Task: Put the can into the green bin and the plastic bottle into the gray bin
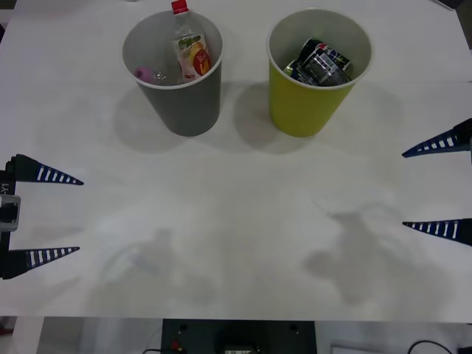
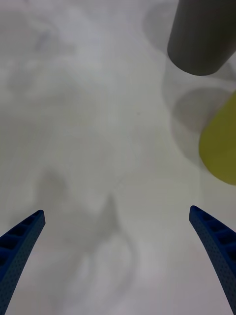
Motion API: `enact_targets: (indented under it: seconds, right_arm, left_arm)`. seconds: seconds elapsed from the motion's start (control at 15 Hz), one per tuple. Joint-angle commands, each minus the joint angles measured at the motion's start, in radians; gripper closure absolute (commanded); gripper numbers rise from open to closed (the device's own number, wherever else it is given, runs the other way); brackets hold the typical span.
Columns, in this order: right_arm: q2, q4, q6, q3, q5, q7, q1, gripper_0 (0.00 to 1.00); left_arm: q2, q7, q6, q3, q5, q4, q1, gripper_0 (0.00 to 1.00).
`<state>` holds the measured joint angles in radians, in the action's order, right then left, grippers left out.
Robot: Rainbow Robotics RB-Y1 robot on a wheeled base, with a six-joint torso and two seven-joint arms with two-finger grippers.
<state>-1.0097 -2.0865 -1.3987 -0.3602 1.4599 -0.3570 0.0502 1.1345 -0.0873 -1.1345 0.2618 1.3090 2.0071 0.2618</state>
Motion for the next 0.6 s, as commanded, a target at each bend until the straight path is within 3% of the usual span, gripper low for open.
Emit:
enact_targets:
  seconds: [0.07, 0.6]
  right_arm:
    - [0.039, 0.0, 0.0, -0.032, 0.0, 0.059, 0.062, 0.0]
    - [0.092, 0.005, 0.0, -0.049, 0.007, 0.095, 0.108, 0.0]
  left_arm:
    - [0.0, 0.0, 0.0, 0.0, 0.0, 0.0, 0.0, 0.02]
    - [0.0, 0.0, 0.0, 0.0, 0.0, 0.0, 0.0, 0.02]
